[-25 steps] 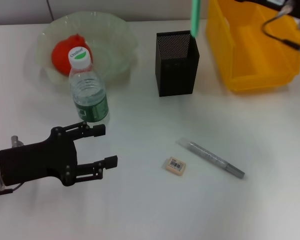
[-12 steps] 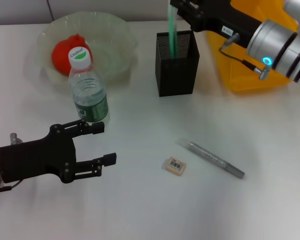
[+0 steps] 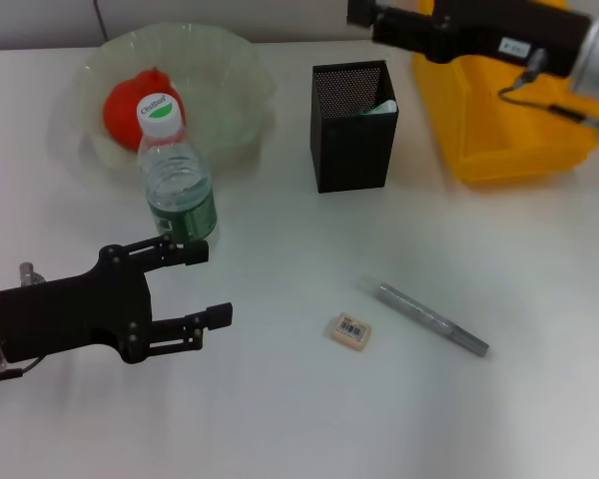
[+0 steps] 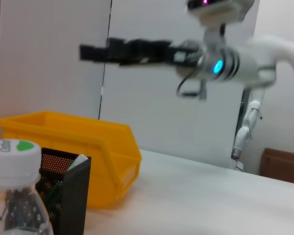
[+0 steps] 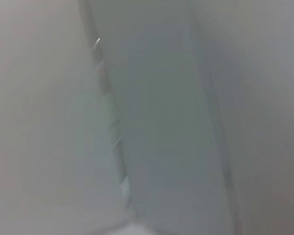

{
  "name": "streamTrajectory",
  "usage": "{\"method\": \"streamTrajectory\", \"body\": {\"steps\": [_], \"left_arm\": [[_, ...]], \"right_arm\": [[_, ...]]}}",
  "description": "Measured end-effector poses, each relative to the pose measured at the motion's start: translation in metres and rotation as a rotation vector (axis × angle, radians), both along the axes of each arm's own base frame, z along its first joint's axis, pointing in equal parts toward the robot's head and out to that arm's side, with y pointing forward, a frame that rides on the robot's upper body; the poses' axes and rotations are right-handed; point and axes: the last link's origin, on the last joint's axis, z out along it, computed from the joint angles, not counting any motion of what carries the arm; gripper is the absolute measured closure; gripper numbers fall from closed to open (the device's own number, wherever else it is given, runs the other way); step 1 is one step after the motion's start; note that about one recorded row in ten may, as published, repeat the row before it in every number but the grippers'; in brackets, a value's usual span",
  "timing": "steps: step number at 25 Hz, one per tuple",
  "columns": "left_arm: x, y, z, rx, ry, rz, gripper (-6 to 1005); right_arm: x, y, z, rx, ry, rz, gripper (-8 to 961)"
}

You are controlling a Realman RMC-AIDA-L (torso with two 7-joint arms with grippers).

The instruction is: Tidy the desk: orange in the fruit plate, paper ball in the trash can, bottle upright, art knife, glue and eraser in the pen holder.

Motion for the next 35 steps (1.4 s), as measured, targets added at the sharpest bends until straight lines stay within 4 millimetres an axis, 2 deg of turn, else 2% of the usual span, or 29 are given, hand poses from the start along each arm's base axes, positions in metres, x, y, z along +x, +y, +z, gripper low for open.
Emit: {"method": "streamTrajectory", "body": {"steps": [3,4,5,8,9,12,14,15,16,18,20,31,34,35], "left_arm": [[0.0,0.0,0.001,0.0,0.002,0.0,213],[0.0,0.0,0.002,-0.002,-0.001,-0.004,213],[0.0,0.0,0.002,-0.002,-0.001,-0.004,213],[0.0,-0.001,0.002,-0.007,-0.003,-0.008,213],[0.0,-0.001,0.002,-0.009,-0.003,-0.009,213],[0.0,-0.002,0.002,-0.011,-0.003,-0.01,213],[0.0,-0.002,0.002,-0.013,-0.002,-0.01,214],[0.0,-0.002,0.002,-0.013,-0.002,-0.01,214],[-0.001,-0.002,0.002,-0.013,-0.001,-0.009,214],[-0.001,-0.003,0.002,-0.013,-0.001,-0.007,214],[-0.001,-0.003,0.002,-0.013,0.0,-0.006,214],[-0.001,-0.001,0.001,-0.009,0.004,-0.007,214],[0.0,-0.001,0.001,-0.009,0.003,-0.007,214],[0.0,-0.001,0.001,-0.009,0.003,-0.007,214]], "right_arm": [[-0.022,-0.014,0.014,-0.139,-0.221,0.034,232],[-0.032,-0.02,0.019,-0.228,-0.401,0.002,200],[-0.032,-0.02,0.019,-0.228,-0.401,0.002,206],[-0.043,-0.022,0.024,-0.351,-0.688,-0.115,224],[-0.046,-0.022,0.023,-0.404,-0.828,-0.191,230],[-0.047,-0.022,0.017,-0.432,-0.927,-0.245,249],[-0.045,-0.023,-0.004,-0.462,-1.045,-0.283,261],[-0.045,-0.023,-0.004,-0.462,-1.045,-0.283,267],[-0.041,-0.025,-0.019,-0.478,-1.086,-0.291,273],[-0.038,-0.025,-0.026,-0.489,-1.104,-0.296,285],[-0.026,-0.024,-0.05,-0.499,-1.121,-0.31,297],[-0.017,-0.025,-0.08,-0.512,-1.127,-0.288,364],[-0.017,-0.025,-0.086,-0.513,-1.134,-0.285,549],[-0.017,-0.025,-0.086,-0.513,-1.134,-0.285,560]]}}
